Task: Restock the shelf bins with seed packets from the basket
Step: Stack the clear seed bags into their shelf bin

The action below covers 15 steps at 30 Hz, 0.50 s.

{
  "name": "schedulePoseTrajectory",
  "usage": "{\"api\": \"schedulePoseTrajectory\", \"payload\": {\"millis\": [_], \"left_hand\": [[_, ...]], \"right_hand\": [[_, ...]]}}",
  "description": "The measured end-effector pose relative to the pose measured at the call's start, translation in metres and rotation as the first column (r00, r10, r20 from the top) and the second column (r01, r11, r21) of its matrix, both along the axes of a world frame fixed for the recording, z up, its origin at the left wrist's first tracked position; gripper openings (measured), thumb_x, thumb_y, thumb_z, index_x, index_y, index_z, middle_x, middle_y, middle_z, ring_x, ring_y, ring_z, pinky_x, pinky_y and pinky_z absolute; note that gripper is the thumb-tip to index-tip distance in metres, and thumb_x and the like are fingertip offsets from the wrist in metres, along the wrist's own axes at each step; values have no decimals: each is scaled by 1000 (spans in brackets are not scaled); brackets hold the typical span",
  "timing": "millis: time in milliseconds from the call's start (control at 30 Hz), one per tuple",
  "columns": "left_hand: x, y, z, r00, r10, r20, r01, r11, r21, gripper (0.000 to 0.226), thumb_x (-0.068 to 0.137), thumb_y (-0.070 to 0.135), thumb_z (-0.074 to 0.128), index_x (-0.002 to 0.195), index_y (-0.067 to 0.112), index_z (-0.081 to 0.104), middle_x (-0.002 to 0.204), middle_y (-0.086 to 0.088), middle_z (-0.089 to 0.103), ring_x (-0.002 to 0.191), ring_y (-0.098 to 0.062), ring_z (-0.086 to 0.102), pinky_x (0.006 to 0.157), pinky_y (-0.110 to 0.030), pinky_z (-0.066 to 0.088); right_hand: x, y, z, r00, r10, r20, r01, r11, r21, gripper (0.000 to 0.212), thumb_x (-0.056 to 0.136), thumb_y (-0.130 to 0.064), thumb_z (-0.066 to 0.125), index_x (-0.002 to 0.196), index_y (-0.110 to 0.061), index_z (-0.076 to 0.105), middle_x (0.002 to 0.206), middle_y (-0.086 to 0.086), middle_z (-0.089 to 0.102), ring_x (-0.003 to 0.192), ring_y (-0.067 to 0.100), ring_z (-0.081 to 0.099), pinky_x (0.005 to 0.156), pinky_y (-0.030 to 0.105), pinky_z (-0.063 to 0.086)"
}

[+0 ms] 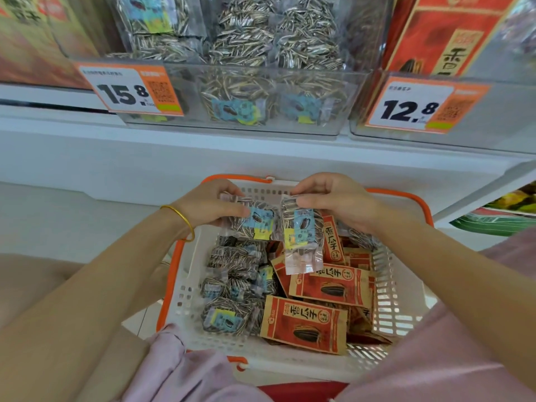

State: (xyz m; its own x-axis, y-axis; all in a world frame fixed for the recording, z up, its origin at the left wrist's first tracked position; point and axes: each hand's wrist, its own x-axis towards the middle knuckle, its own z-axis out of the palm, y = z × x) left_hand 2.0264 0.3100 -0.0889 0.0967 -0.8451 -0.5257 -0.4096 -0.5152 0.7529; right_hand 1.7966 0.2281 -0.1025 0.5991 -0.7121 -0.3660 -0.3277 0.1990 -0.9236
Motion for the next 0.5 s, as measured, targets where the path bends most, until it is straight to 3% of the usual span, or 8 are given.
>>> {"api": "schedulePoseTrajectory", "payload": {"millis": [67,133,200,333,433,500], "left_hand": [[-3,0,2,999,3,-33,-4,999,-32,24,82,21,70,102,17,58,85,-5,57,66,-17,55,65,-25,55],[-5,1,2,998,16,-61,-18,999,-38,25,86,25,65,108,18,58,91,-3,59,75,-14,57,60,-17,53],[-8,1,3,995,12,-94,-15,999,-29,23,89,28,60,111,21,55,100,0,61,86,-12,61,68,-21,57],[-19,3,5,976,48,-214,-41,999,33,17,93,25,53,110,22,49,106,-1,57,86,-12,62,60,-26,58],[-28,5,8,956,67,-286,-50,996,68,21,96,28,47,116,20,50,115,-4,53,97,-17,61,69,-37,60],[-35,6,12,924,100,-370,-70,993,95,26,97,33,42,116,19,52,109,-3,58,91,-17,62,75,-39,58]], "right_hand": [[2,0,1,1000,-13,-2,13,1000,-18,14,79,-9,71,87,-20,67,88,2,68,84,15,64,87,35,50],[4,0,1,1000,-14,2,14,999,-43,12,79,-11,71,84,-22,67,85,-1,67,84,16,63,88,37,49],[7,1,2,1000,-5,12,6,999,-53,11,79,-13,71,84,-23,68,83,-2,68,84,16,63,88,36,50],[13,6,5,996,9,85,-8,1000,-12,10,81,-11,68,84,-20,69,80,-3,67,81,13,63,79,28,53],[19,13,5,991,3,136,1,1000,-26,10,80,-10,68,85,-19,69,82,-3,67,82,13,63,79,30,52],[22,16,3,986,-41,162,54,995,-80,15,76,-15,72,88,-22,68,85,-4,64,81,12,60,79,28,51]]}}
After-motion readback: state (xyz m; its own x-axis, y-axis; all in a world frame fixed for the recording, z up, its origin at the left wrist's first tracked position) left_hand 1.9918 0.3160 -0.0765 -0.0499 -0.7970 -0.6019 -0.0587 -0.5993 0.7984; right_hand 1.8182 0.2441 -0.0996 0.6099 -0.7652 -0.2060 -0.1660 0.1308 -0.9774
